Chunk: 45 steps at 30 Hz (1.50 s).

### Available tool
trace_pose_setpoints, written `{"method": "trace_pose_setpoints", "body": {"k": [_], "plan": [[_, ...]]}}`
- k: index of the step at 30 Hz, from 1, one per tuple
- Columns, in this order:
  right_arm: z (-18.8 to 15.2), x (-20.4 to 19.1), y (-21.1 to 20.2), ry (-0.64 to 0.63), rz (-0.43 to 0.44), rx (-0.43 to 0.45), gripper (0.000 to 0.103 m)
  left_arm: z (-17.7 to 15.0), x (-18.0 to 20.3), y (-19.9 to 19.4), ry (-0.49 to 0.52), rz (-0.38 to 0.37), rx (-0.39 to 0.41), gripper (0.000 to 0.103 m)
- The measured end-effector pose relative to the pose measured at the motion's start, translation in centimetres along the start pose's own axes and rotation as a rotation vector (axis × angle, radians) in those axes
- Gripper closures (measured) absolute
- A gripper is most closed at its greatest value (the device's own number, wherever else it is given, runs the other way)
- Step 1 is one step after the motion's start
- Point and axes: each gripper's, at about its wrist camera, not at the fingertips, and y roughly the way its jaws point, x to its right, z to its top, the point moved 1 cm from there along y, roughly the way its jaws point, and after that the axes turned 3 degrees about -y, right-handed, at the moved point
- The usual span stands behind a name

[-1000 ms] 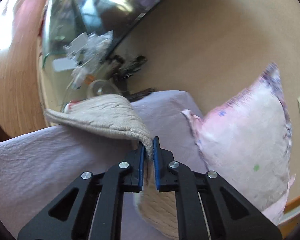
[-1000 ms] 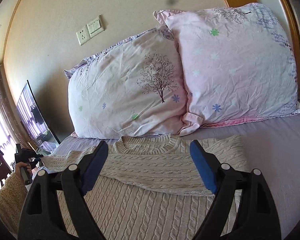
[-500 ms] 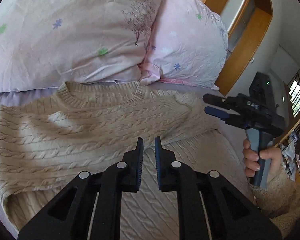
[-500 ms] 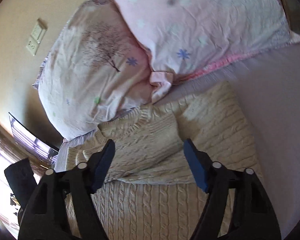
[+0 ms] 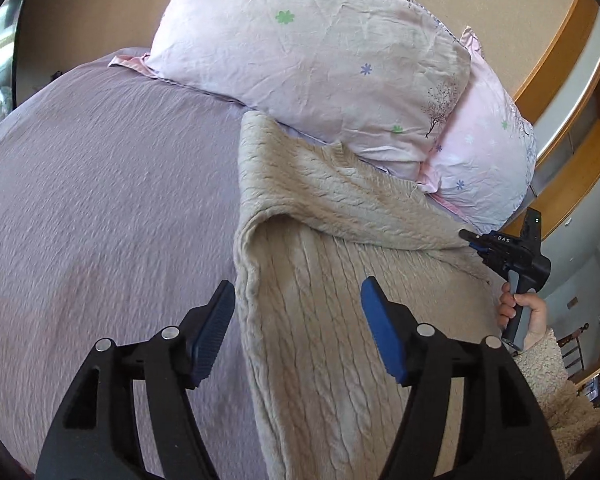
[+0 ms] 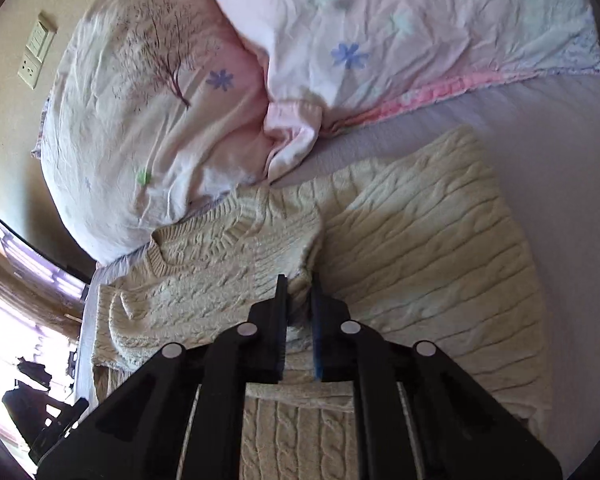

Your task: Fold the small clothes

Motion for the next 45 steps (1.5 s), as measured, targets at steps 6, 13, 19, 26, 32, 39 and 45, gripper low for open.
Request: {"method": "trace_pose_setpoints", "body": {"k": [6,13,19,26,32,39,45], "plan": [[-0.9,5.4,-6.0,0.139,-0.16,0.05,0.07,-2.7,0.1,0.5,-0.004,-0.061,-0.068,0.035],[-9.6,9.3,-11.3,0.183,-0.037,-0.076,0.058,-6.6,-0.3,-1.1,-0.045,-0.213,-0.082,0.041],[-18.0,9.3,-15.8,0.165,0.273,-0.172,0.071,-11.5,-0.4,-4.0,-0.081,-0.329,-0.102,0.054],[-21.9,8.0,-17.7,0.064,0.334,-0.237,0.095,-14.6,0.2,-4.9,-0.1,-0.345,-0.127,0.075],[-14.7,4.0,-18.6,-0.042,0.42,-0.051,0.096,-10.2,1.9,-5.1,-0.088,-0.393,-0.1,0.096],[-0.4,1.9,-12.2,0.018,0.428,0.184,0.096,5.6,3.2,0.1,-0.165,-0.35,0.106,0.096],[4.6,4.8,-0.3,0.186,0.132,0.1,0.092,13.0,1.2,12.8,-0.325,-0.165,0.031,0.096]]}}
